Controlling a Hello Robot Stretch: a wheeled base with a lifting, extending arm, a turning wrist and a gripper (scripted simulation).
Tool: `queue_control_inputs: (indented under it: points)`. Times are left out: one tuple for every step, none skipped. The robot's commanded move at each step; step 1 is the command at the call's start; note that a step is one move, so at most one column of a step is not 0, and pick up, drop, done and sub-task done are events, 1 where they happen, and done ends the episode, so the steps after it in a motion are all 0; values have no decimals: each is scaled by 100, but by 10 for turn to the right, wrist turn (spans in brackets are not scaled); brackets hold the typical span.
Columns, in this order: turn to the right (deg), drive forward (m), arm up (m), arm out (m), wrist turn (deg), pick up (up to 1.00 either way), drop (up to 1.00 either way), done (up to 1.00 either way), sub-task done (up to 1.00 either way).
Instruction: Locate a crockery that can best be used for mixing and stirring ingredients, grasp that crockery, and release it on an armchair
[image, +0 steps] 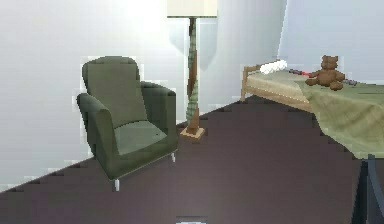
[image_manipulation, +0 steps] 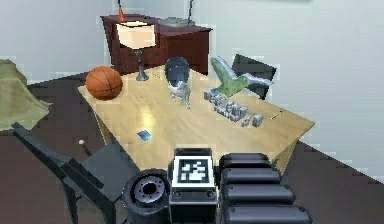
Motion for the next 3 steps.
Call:
queue_control_inputs:
  points:
    - [-450, 0, 0, 0, 0, 0, 0, 0, 0]
    - [-300, 0, 0, 0, 0, 0, 0, 0, 0]
    - [0, 20, 0, 0, 0, 0, 0, 0, 0]
